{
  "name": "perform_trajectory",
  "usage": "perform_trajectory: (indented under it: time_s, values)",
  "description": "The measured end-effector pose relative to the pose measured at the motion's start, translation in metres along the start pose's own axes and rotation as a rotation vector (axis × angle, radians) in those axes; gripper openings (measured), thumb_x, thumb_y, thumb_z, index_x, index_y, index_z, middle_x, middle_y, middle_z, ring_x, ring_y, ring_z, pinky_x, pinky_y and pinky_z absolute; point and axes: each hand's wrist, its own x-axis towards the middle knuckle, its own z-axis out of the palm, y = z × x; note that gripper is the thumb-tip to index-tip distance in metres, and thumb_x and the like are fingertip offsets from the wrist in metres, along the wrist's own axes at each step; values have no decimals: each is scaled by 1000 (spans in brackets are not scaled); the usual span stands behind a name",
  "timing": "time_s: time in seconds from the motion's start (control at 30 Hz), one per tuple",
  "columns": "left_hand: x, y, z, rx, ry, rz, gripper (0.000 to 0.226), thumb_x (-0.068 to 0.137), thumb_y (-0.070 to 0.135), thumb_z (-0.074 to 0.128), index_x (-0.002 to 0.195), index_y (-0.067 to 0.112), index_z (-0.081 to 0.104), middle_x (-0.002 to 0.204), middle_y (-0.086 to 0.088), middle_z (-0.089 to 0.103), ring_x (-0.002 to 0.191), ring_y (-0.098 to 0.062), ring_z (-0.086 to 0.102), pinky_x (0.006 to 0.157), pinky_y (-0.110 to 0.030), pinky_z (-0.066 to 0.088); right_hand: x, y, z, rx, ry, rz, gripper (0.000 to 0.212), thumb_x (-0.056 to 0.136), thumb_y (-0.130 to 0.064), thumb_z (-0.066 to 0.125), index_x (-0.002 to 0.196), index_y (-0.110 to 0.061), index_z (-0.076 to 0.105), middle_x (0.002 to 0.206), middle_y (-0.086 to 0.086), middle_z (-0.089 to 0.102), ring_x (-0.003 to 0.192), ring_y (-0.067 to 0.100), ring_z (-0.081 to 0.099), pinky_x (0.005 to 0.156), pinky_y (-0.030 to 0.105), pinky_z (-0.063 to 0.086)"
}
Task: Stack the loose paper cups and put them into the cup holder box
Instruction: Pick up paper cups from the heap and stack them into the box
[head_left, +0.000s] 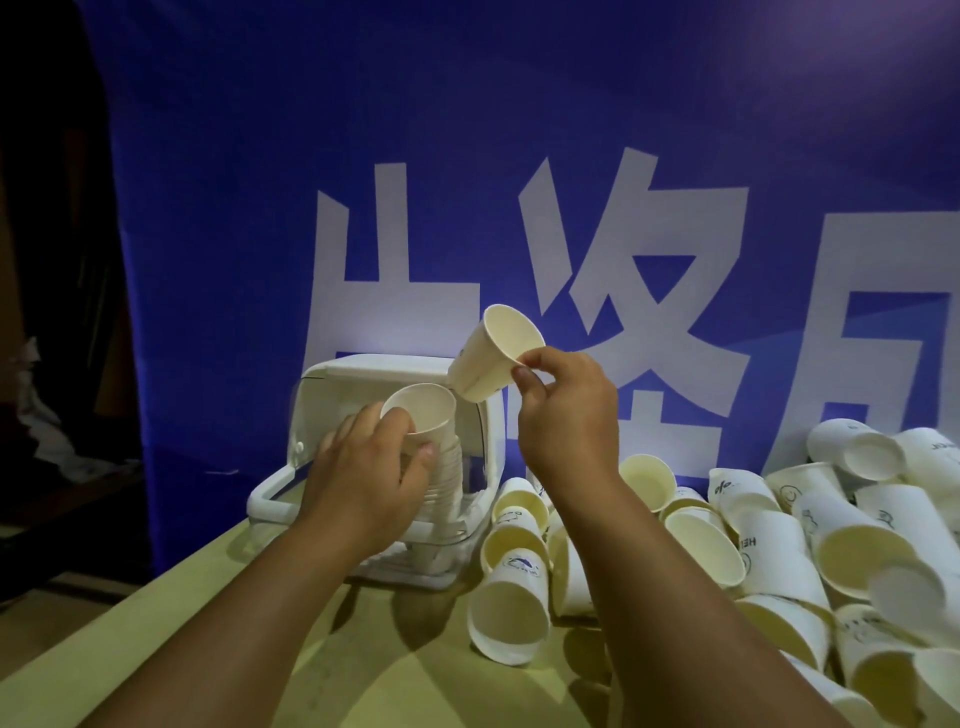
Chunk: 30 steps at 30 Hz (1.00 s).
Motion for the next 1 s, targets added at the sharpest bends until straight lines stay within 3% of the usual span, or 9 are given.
perform_trajectory:
  time_s: [0.2, 0.37, 0.5, 0.6, 0.73, 0.83, 1.0]
  values:
    - [-2, 8, 5, 2, -19, -48, 49, 84, 72, 58, 113, 36, 41, 112, 12, 50, 100, -11, 52, 85, -34, 54, 0, -2, 4, 17, -23, -31, 22, 95, -28, 64, 115, -23, 69, 116, -1, 62, 97, 15, 58, 84, 26, 47]
    - [-2, 9, 6, -15, 15, -100, 51, 79, 73, 64, 107, 36, 42, 104, 12, 52, 93, -12, 54, 79, -31, 54, -1, -4, 4, 8, -31, -70, 21, 95, -27, 63, 114, -23, 69, 116, -1, 62, 98, 15, 58, 86, 27, 48]
    - [-6, 7, 17, -2, -166, -152, 47, 84, 66, 64, 116, 36, 45, 116, 11, 53, 100, -13, 56, 87, -36, 58, -4, -2, 9, -55, -108, -97, 21, 95, -27, 63, 114, -24, 70, 115, -2, 62, 98, 14, 55, 83, 25, 46]
    - [-8, 8, 22, -125, -241, -210, 49, 90, 54, 65, 123, 35, 34, 126, 5, 50, 107, -17, 57, 90, -40, 58, -7, 3, 15, -164, -195, -137, 19, 95, -28, 63, 112, -25, 71, 112, -2, 62, 96, 15, 58, 78, 26, 47]
    - [-11, 11, 23, -255, -180, -235, 94, 87, 49, 73, 143, 40, -2, 151, -7, 41, 119, -25, 58, 94, -42, 56, -9, 5, 20, -297, -284, -191, 17, 94, -24, 65, 110, -23, 72, 111, 1, 63, 91, 15, 59, 78, 26, 50]
    - [-13, 11, 24, -235, -138, -185, 112, 84, 51, 74, 141, 51, -22, 154, -11, 42, 122, -28, 59, 95, -46, 57, -9, 4, 18, -399, -361, -247, 16, 93, -18, 66, 108, -20, 72, 109, 2, 65, 88, 15, 59, 78, 25, 51]
    - [-13, 10, 23, -197, -24, -85, 106, 86, 53, 71, 145, 57, -16, 158, -7, 36, 127, -25, 55, 92, -44, 59, -19, 4, 19, -370, -386, -190, 41, 95, -23, 63, 135, -28, 56, 121, 2, 67, 103, 20, 65, 89, 29, 50]
